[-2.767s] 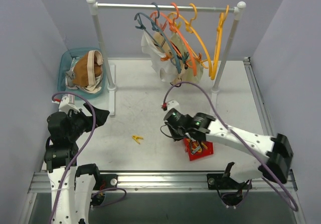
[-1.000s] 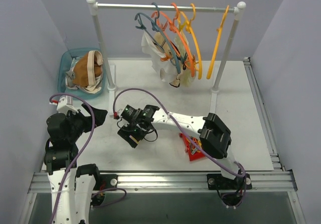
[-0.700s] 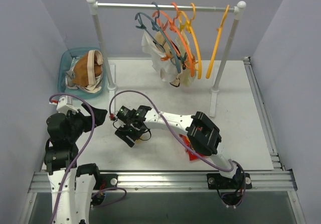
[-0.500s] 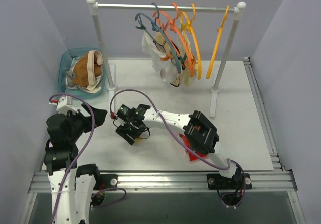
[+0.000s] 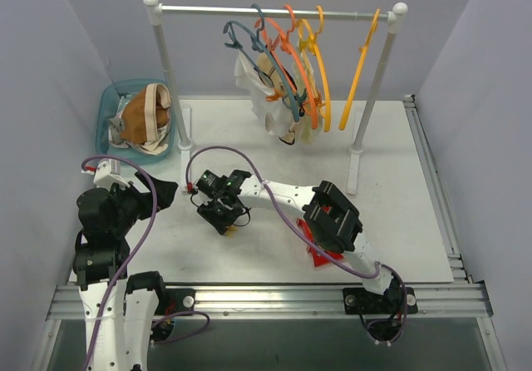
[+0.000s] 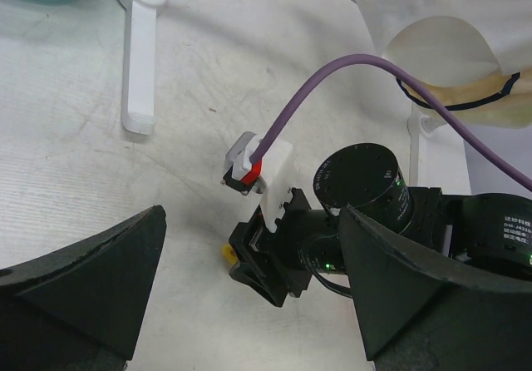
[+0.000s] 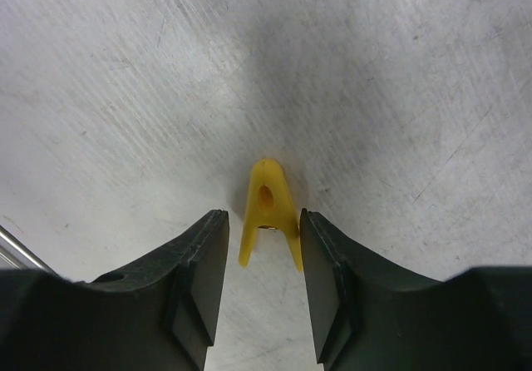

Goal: Remove the underwear clipped to the hanger

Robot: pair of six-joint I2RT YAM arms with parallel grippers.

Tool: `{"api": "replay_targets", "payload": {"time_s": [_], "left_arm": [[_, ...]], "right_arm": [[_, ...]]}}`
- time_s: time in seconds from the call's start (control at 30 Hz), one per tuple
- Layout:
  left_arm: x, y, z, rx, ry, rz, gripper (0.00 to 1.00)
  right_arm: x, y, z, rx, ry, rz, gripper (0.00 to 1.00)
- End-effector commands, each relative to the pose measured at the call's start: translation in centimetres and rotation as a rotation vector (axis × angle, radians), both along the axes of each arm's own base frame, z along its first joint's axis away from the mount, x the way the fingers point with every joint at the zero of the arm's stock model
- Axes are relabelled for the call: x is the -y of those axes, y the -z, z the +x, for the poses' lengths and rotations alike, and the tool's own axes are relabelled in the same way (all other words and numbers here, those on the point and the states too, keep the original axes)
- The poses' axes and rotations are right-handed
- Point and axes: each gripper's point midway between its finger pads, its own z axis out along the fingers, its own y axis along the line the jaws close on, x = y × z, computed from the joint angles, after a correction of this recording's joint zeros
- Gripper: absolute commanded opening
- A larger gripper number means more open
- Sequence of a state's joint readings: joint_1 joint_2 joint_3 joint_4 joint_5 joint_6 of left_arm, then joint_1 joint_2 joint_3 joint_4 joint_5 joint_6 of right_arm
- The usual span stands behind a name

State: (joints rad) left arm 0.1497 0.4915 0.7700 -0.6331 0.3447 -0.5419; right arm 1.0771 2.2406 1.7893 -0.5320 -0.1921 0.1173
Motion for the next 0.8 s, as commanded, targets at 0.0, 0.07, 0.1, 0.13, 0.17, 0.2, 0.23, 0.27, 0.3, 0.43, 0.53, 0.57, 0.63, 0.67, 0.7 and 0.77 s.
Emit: {"api": "replay_targets", "payload": {"time_s": [0.0, 0.07, 0.1, 0.13, 0.17, 0.2, 0.23, 0.27, 0.3, 0.43, 0.53, 0.57, 0.63, 0.67, 0.7, 0.77], "left_arm": [[-0.1, -0.8, 0.1, 0.030, -0.003, 0.008, 0.94], [-0.1, -0.8, 0.1, 0.032, -0.004, 0.008, 0.94], [-0.1, -0.8, 0.0, 0.032, -0.005, 0.008, 0.94], [-0.1, -0.8, 0.1, 0.030, -0.006, 0.006, 0.94], [-0.1, -0.8, 0.0, 0.032, -0.006, 0.007, 0.94], [-0.1, -0.8, 0.0, 0.032, -0.005, 0.005, 0.94], [-0.1, -0.8, 0.0, 0.032, -0.005, 0.005, 0.94], [-0.1, -0.8, 0.0, 0.033, -0.008, 0.006, 0.94], [-0.1, -0.8, 0.0, 0.033, -0.008, 0.006, 0.94], [-0.1, -0.8, 0.0, 0.033, -0.006, 0.006, 0.94], [-0.1, -0.9, 0.0, 0.035, -0.008, 0.006, 0.94], [-0.1, -0.9, 0.0, 0.033, -0.006, 0.007, 0.94], [-0.1, -0.8, 0.0, 0.032, -0.006, 0.007, 0.94], [-0.1, -0.9, 0.0, 0.033, -0.006, 0.007, 0.94], [-0.1, -0.9, 0.1, 0.033, -0.006, 0.007, 0.94], [-0.1, -0.9, 0.2, 0.032, -0.004, 0.004, 0.94]], "right_arm": [[0.8, 0.9, -1.3, -0.046, 0.006, -0.032, 0.39], [1.2, 1.2, -1.8, -0.050, 0.012, -0.045, 0.38], [1.4, 1.5, -2.0, -0.052, 0.014, -0.053, 0.37], [1.6, 1.5, -2.0, -0.043, 0.018, -0.059, 0.37], [1.7, 1.6, -2.1, -0.041, 0.021, -0.062, 0.37], [2.2, 2.1, -2.4, -0.048, 0.028, -0.080, 0.36], [2.4, 2.3, -2.4, -0.046, 0.037, -0.088, 0.36], [2.7, 2.6, -2.3, -0.039, 0.046, -0.099, 0.35], [3.2, 2.9, -2.4, -0.039, 0.059, -0.115, 0.34], [4.0, 1.9, -1.5, 0.002, 0.112, -0.109, 0.21], [5.4, -0.3, -0.4, 0.059, 0.172, -0.094, 0.15], [6.0, -0.8, -0.3, 0.075, 0.185, -0.093, 0.14], [7.7, -3.0, 0.1, 0.126, 0.227, -0.079, 0.13], [8.3, -3.8, 0.1, 0.144, 0.239, -0.073, 0.13], [9.0, -4.6, 0.3, 0.175, 0.259, -0.070, 0.13], [10.9, -6.8, -0.4, 0.204, 0.302, -0.034, 0.13]]}}
